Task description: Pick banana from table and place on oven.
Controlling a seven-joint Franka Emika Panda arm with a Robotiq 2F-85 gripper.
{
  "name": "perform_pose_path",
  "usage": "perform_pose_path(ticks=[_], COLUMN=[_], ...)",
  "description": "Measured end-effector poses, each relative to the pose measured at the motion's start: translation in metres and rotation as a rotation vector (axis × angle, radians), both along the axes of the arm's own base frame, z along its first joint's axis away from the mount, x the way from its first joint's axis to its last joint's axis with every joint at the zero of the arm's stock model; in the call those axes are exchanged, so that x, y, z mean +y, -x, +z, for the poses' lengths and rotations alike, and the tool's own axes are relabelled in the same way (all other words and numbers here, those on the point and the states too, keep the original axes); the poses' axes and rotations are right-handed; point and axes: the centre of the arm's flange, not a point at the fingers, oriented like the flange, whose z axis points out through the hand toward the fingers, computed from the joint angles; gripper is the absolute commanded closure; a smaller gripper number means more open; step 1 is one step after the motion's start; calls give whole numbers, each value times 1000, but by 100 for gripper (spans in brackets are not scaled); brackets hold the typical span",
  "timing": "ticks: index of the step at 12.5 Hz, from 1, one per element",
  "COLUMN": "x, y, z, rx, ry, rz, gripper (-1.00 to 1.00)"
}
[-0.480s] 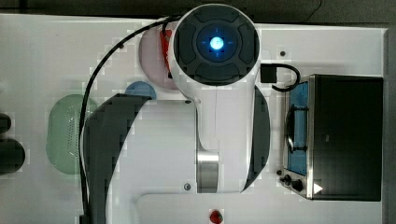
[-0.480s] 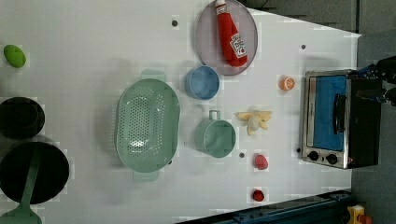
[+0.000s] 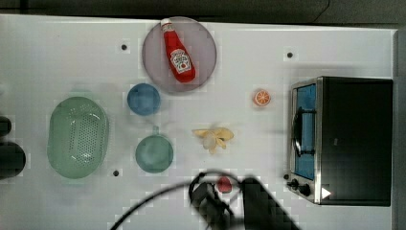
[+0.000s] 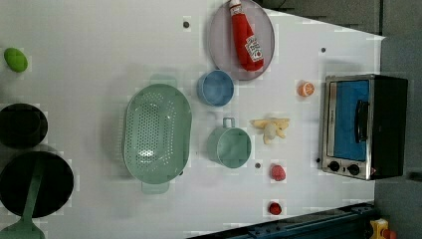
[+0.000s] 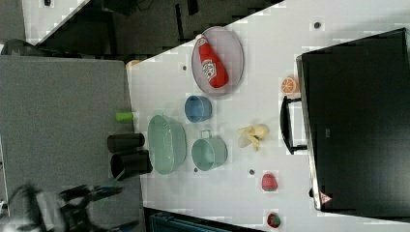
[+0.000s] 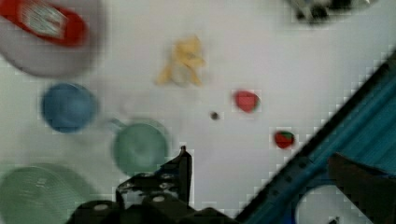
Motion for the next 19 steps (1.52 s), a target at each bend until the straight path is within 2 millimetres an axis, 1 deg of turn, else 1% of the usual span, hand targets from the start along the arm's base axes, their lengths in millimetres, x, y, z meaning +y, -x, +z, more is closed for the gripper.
perform_pose_path(ticks=[1,2,3,4,5,6,7,9,10,11,12,13,15,17,19], x=[6,9,5,2,-3,-6,-9,-11,-8,-4,0,3,8,10,6], y=[7,5,-6,-22,-39,-57,-74,-105,-118,-122,-123,-121,-123,-137,-135], z=[22,32,32,19,-9,-45,-87,-179,-225,-265,-297,-321,-351,-381,-421], rx=[-66,-130,-169,-169,-139,-90,-33,41,82,119,131,141,120,70,103], ry=[-8,7,26,22,16,11,8,21,17,17,16,18,14,16,20], rz=[9,14,10,4,-3,-8,-15,-23,-20,-13,-7,0,5,8,-8], gripper=[-100,-100,-100,-100,-100,-100,-100,-100,-100,-100,-100,-100,-100,-100,-100])
